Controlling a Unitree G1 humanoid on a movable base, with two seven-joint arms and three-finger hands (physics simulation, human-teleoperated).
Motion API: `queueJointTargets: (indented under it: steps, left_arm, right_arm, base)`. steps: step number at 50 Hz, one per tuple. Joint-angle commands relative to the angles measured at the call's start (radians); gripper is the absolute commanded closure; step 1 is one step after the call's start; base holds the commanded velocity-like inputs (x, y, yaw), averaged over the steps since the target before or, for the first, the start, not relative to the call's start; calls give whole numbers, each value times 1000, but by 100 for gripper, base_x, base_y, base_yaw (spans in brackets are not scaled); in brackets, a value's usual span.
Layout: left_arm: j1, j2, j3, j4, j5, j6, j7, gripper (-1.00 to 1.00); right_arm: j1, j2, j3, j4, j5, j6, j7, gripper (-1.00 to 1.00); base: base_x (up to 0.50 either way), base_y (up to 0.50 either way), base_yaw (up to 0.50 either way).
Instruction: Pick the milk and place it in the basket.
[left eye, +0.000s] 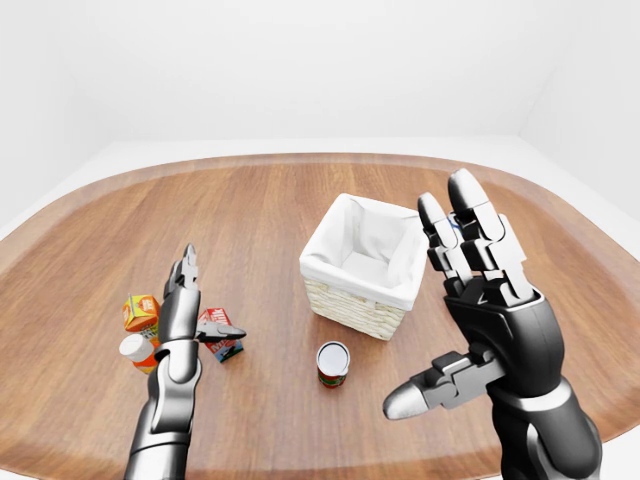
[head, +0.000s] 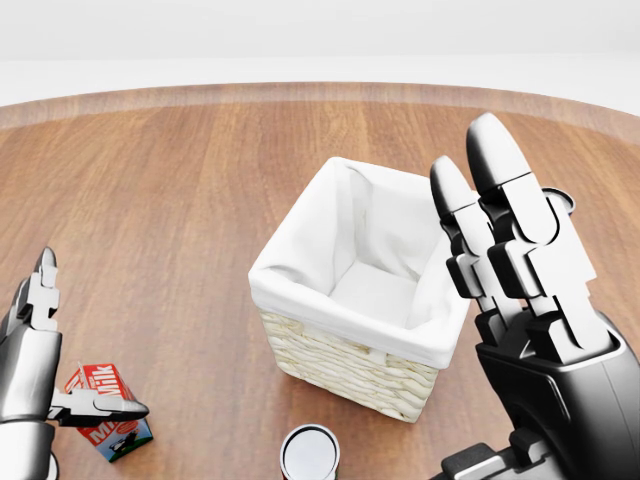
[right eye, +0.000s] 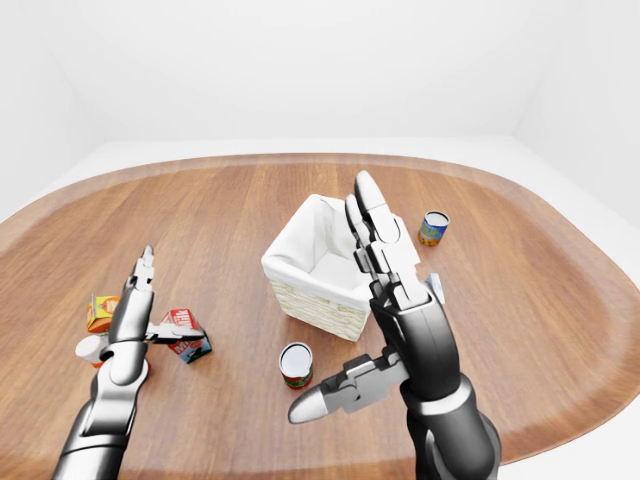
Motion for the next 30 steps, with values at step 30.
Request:
queueJointTargets:
  steps: [30]
  left_arm:
    - [-158,69,-57,441,2,0,148,-100]
  right_arm:
    - [2,-1,0,-3,1,0,-1,-100]
  base:
    - [0,0,0]
